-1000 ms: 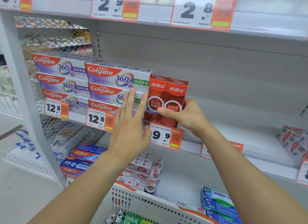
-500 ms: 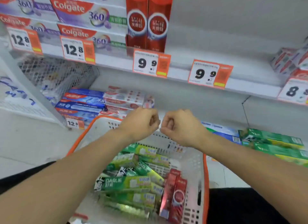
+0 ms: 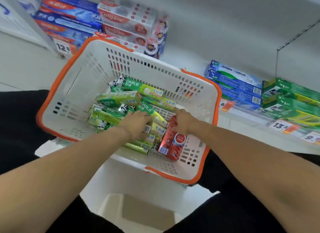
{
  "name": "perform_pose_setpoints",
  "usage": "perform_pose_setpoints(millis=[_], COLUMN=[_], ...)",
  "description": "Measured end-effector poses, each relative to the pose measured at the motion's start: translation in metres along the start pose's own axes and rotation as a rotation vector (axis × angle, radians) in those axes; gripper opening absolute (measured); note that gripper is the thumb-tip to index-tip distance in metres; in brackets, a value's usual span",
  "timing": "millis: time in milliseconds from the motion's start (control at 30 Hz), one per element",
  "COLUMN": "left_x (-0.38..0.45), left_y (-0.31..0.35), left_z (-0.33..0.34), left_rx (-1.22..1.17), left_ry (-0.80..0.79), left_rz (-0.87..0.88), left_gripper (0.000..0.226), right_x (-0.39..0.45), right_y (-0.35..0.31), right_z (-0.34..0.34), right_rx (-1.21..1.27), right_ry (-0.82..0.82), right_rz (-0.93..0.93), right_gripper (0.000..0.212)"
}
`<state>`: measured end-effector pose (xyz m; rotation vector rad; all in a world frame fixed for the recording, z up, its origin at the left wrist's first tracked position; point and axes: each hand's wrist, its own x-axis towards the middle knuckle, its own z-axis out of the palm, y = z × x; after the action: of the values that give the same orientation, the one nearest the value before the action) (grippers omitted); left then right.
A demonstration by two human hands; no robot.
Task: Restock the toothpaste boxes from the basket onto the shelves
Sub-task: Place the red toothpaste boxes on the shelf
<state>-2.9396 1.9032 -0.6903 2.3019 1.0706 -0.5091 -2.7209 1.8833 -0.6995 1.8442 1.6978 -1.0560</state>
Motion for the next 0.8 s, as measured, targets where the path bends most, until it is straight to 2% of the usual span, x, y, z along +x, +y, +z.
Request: perform_pose_setpoints(millis=[100, 200, 333, 400, 567, 800], left_x=[-0.001, 0.001, 0.008, 0.01, 0.013, 0.013], left_y=[-0.012, -0.017, -0.014, -0.011, -0.002, 0.004], left_z=[0.003, 0.006, 0.002, -0.001, -0.003, -0.004], left_rx=[-0.066, -0.076, -0.05, -0.037, -0.042, -0.147], left_ry=[0.035, 0.076, 0.046, 0.017, -0.035, -0.007], left_rz=[0.012, 0.01, -0.007, -0.019, -0.043, -0.07], left_gripper=[0.047, 0.049, 0.054, 0.057, 0.054, 0.039], right_x=[0.014, 0.019, 0.016, 0.014, 0.008, -0.009], right_y=[0.002, 0.012, 0.017, 0.017, 0.021, 0.017], right_z=[0.016, 0.021, 0.009, 0.008, 0.009, 0.016], right_rx=[0.052, -0.023, -0.131, -0.14, 0.035, 0.133], right_ry=[-0.064, -0.015, -0.031, -0.061, -0.084, -0.123], right_rz=[0.063, 0.046, 0.006, -0.008, -0.027, -0.085], right_gripper=[0.091, 0.095, 0.083, 0.084, 0.098, 0.096])
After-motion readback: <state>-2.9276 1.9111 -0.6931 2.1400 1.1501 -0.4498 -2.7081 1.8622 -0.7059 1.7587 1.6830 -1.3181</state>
